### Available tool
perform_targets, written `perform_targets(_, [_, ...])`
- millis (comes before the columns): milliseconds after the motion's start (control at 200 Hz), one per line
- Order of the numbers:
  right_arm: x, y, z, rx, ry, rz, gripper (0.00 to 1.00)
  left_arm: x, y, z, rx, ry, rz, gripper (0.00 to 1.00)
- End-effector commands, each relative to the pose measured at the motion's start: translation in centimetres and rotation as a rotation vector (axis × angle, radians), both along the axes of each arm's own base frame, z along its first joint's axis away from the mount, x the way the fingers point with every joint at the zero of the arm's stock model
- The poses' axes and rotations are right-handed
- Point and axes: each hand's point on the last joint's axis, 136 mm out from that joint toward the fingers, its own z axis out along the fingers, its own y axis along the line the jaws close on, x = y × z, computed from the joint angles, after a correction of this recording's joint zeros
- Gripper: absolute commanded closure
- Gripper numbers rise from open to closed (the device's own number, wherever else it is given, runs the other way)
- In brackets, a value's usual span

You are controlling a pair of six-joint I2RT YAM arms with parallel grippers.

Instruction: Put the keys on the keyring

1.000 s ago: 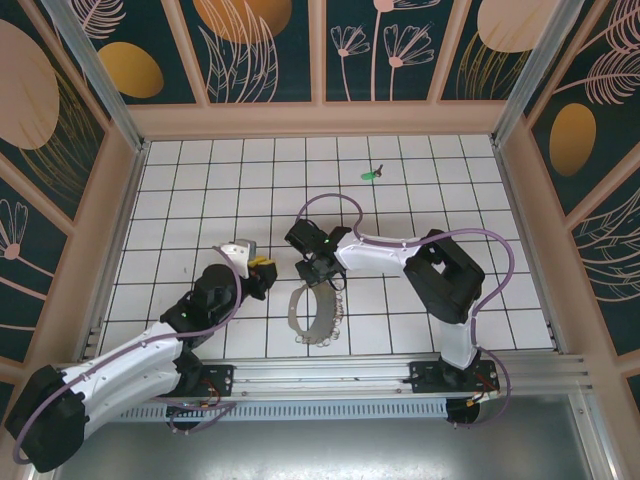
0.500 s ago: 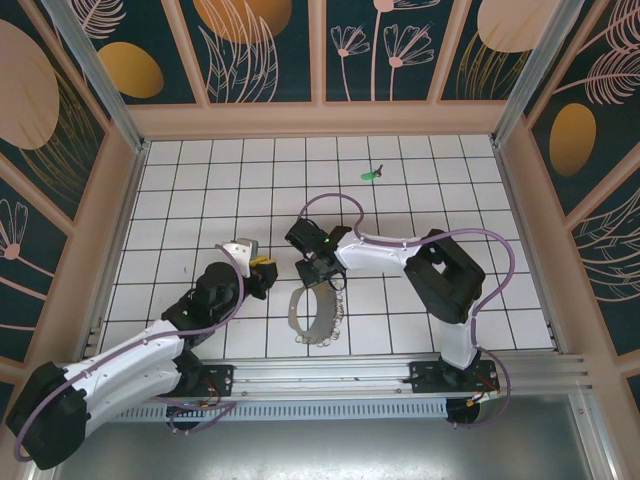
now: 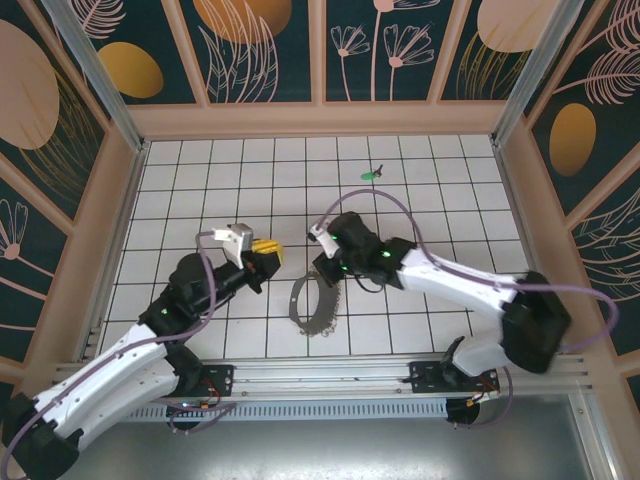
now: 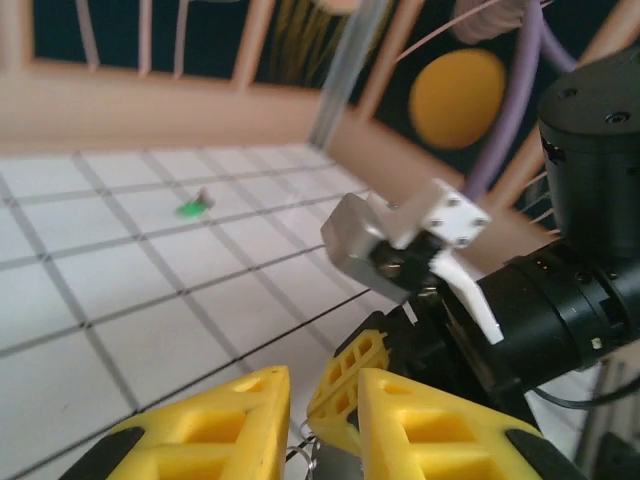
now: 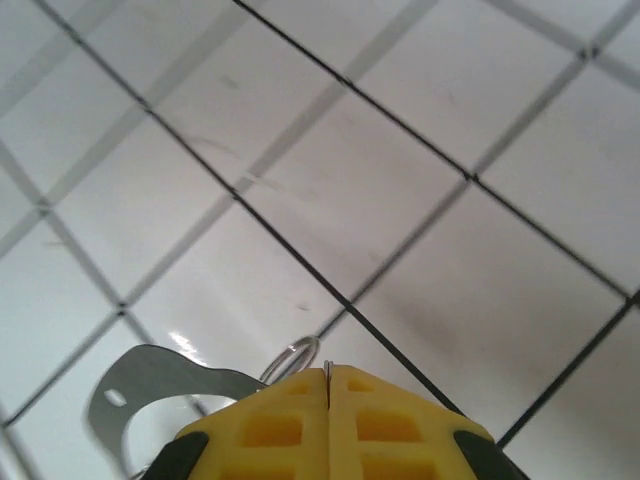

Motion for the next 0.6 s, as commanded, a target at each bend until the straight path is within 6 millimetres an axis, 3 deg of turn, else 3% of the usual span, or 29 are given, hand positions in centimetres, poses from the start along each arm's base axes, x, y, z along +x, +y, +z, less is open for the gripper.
perform_targets(0, [-2.1,1.0,5.0,0.197,-0.214,0.215,1.0,-2.5,-0.1,4.7,-0.053,-0.134,-0.107,0.77])
perform_targets(130, [-3.4,0.0,8.6,0.342,-0.322,0.283,1.0,-4.1,0.4,7.1,-0.056,-0.183,-0.145,0.79])
perform_targets(280, [-5.1,-0.6,11.7,0.512,-0.404,0.367,1.0,-6.2,-0.8,9.5,-0.034,-0.238,-0.288,0.83])
perform_targets(596, [-8.1,-1.8,16.7,0.759,-0.494,0.429,1.0,-7.5,-2.4,9.4,0.032,-0.279,-0.432,0.92])
